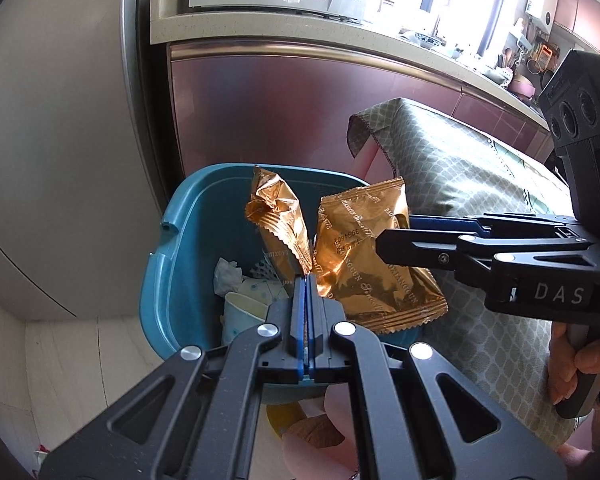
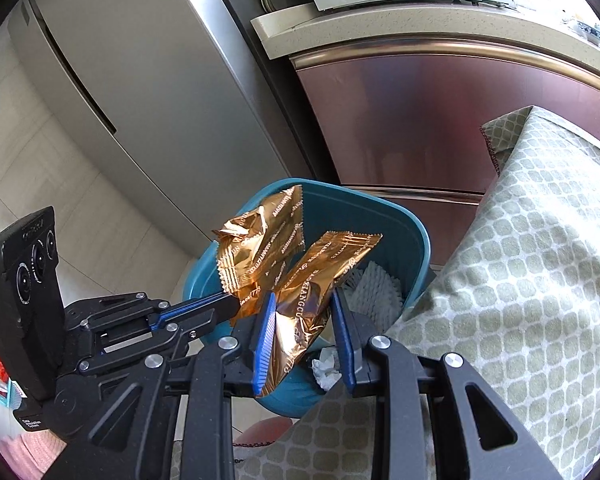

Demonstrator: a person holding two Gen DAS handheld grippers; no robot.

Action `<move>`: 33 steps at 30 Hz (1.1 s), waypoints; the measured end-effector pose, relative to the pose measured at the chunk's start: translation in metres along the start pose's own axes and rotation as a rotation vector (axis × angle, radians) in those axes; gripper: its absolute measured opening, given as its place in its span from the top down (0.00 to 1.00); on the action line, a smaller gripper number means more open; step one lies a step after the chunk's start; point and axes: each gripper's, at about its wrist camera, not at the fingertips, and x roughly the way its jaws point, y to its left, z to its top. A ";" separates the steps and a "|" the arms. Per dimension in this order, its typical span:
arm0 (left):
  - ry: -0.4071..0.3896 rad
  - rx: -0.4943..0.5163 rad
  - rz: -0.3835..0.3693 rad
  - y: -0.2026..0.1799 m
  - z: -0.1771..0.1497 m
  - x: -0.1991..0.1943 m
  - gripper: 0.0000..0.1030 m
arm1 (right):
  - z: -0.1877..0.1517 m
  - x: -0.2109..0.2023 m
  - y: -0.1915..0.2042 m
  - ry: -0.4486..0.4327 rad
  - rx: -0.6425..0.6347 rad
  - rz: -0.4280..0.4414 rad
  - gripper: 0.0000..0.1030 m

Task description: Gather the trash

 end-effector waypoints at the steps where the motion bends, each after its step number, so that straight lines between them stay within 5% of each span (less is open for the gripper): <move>1: 0.003 -0.002 -0.001 0.000 0.000 0.002 0.99 | 0.000 0.001 0.001 0.003 -0.002 -0.002 0.74; 20: 0.061 -0.045 -0.007 0.004 -0.003 0.026 0.94 | 0.007 0.016 0.005 0.034 -0.021 -0.029 0.66; 27: 0.013 -0.047 -0.001 0.003 -0.008 0.009 0.70 | -0.006 -0.003 -0.002 -0.005 -0.008 -0.001 0.57; 33: -0.083 -0.025 -0.006 -0.006 -0.013 -0.023 0.37 | -0.030 -0.041 -0.005 -0.109 -0.024 -0.022 0.41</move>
